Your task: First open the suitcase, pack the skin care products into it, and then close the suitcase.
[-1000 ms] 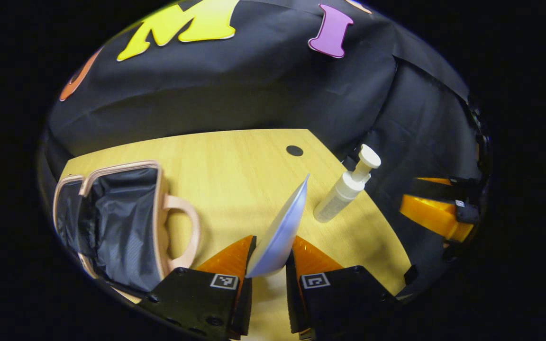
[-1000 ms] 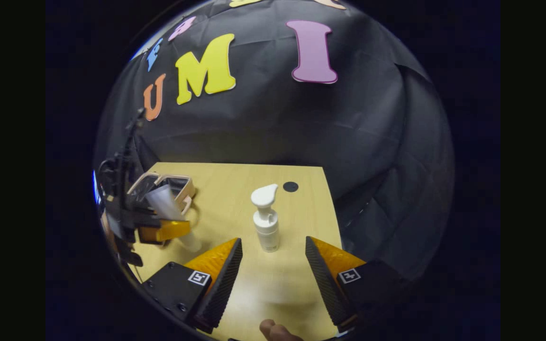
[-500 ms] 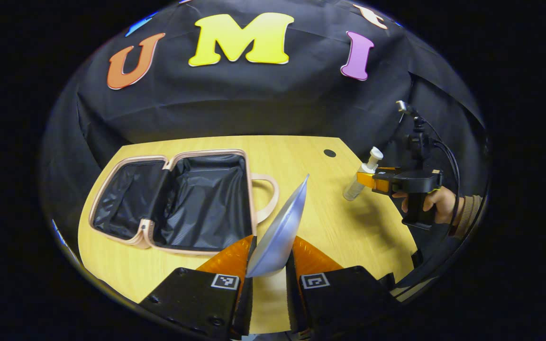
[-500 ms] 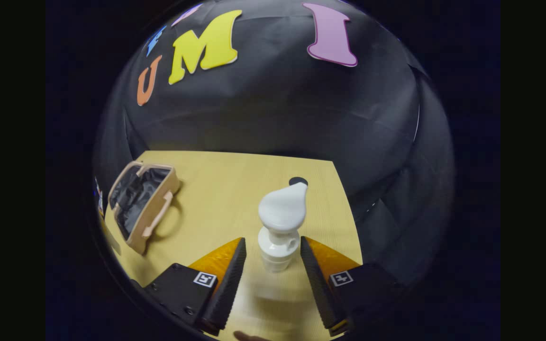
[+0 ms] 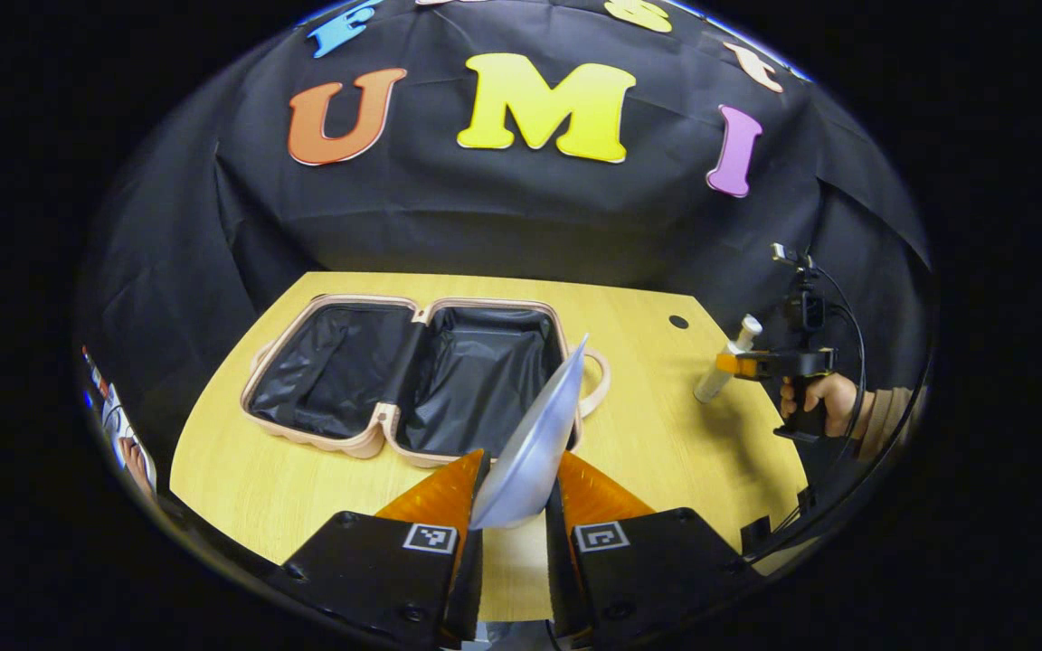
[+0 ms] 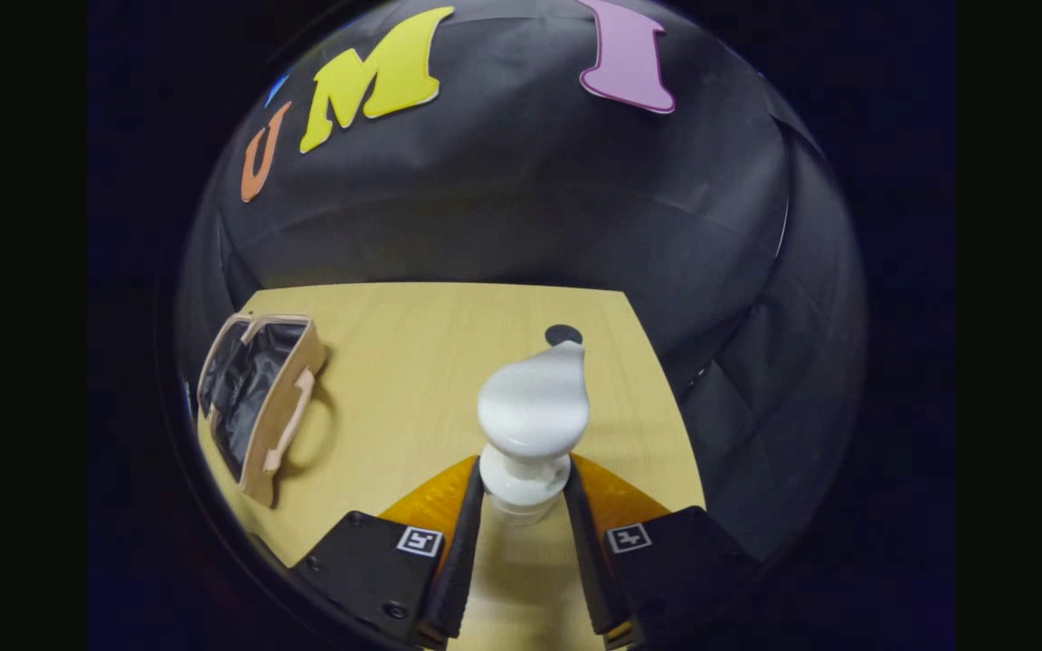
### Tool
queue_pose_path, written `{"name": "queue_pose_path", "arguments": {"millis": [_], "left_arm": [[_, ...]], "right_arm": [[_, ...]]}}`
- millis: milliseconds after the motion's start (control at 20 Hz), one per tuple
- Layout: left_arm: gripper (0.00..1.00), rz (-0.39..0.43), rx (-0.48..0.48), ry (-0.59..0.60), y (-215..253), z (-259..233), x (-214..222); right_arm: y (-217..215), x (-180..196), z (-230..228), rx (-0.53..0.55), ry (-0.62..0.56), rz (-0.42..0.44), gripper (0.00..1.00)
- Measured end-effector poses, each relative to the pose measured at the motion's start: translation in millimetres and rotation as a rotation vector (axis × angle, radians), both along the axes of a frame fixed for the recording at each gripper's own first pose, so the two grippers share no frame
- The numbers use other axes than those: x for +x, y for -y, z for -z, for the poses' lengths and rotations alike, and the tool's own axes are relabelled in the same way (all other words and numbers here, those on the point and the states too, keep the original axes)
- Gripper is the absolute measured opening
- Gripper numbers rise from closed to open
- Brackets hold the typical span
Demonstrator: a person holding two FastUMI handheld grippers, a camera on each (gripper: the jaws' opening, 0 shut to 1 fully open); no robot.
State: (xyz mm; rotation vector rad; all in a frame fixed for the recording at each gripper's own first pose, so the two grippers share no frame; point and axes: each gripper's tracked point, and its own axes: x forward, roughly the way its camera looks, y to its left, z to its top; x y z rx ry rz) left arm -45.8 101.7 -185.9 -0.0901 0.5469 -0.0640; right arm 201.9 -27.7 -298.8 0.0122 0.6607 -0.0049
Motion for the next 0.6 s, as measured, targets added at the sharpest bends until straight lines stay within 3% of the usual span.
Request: {"name": "queue_pose_path", "arguments": {"millis": [250, 400, 600], "left_arm": [[0.33, -0.022, -0.021, -0.012, -43, 17, 47], [0.33, 0.006, -0.001, -0.05, -57, 35, 82], [0.38, 0.06, -0.003, -0.106, -57, 64, 124]], "right_arm": [[-58, -51, -35, 0.083, 0.012, -0.025, 0.46], [-93, -80, -59, 0.03, 0.049, -0.104, 0.48], [-125, -113, -104, -0.002, 0.147, -0.133, 0.48]]}}
